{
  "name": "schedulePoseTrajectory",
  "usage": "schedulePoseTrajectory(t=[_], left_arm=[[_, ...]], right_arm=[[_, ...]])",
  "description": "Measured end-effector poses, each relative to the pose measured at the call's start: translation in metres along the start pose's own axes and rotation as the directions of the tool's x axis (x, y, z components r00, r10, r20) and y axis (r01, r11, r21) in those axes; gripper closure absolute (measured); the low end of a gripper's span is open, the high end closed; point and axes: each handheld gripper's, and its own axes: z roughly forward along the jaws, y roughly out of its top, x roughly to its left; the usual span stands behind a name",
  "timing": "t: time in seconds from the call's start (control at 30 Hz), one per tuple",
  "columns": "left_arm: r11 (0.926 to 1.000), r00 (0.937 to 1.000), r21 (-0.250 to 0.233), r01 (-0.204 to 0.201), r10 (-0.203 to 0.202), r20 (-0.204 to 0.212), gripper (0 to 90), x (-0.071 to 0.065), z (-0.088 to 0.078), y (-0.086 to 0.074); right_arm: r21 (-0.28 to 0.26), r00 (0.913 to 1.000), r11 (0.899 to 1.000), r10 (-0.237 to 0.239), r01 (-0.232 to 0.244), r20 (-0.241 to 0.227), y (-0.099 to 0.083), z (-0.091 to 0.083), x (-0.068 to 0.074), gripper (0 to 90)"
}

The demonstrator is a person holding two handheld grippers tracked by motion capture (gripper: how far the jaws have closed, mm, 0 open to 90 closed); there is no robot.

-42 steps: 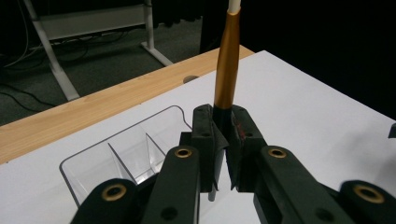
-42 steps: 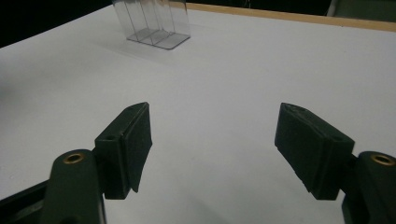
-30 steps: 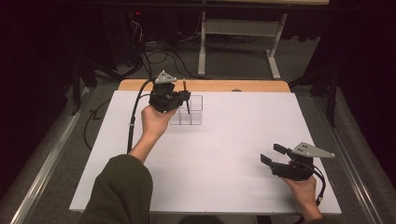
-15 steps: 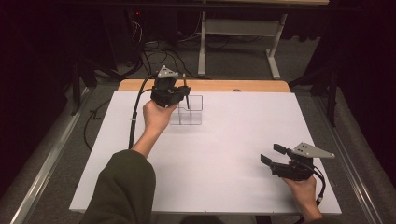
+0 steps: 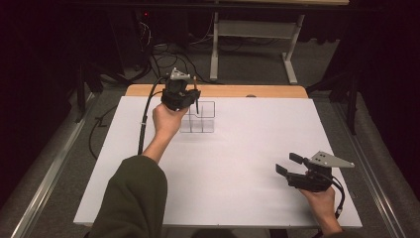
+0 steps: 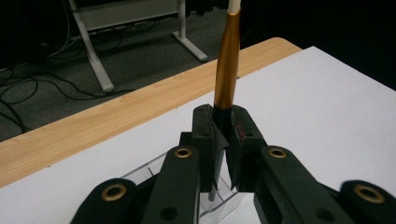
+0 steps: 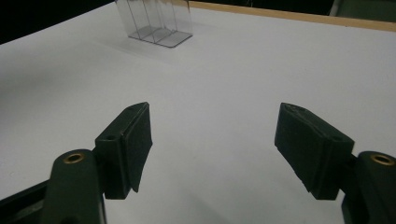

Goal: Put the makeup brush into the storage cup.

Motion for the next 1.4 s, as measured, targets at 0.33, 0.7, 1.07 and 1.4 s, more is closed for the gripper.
schedulePoseTrajectory(t=[0.33, 0.7, 1.07, 1.4], left_arm=[[0.9994, 0.9997, 0.034, -0.013, 0.014, -0.02, 82.5, 0.001, 0.009, 0.0], [0.9974, 0.9994, 0.071, -0.008, 0.011, -0.032, 82.5, 0.004, 0.017, -0.002], [0.995, 0.9992, 0.099, -0.018, 0.021, -0.035, 82.5, 0.003, 0.022, -0.005], [0.9942, 0.9992, 0.102, -0.035, 0.037, -0.013, 65.4, -0.002, 0.028, -0.008]], right_arm=[[0.004, 1.0, 1.0, -0.003, 0.003, -0.003, 0.0, 0.001, 0.0, 29.2], [0.003, 0.9999, 1.0, -0.009, 0.009, -0.006, 0.0, 0.001, 0.0, 29.2], [0.003, 0.9999, 1.0, -0.01, 0.01, -0.004, 0.0, 0.001, 0.0, 29.2], [-0.003, 1.0, 1.0, -0.001, 0.001, -0.002, 0.0, 0.0, 0.0, 29.3]])
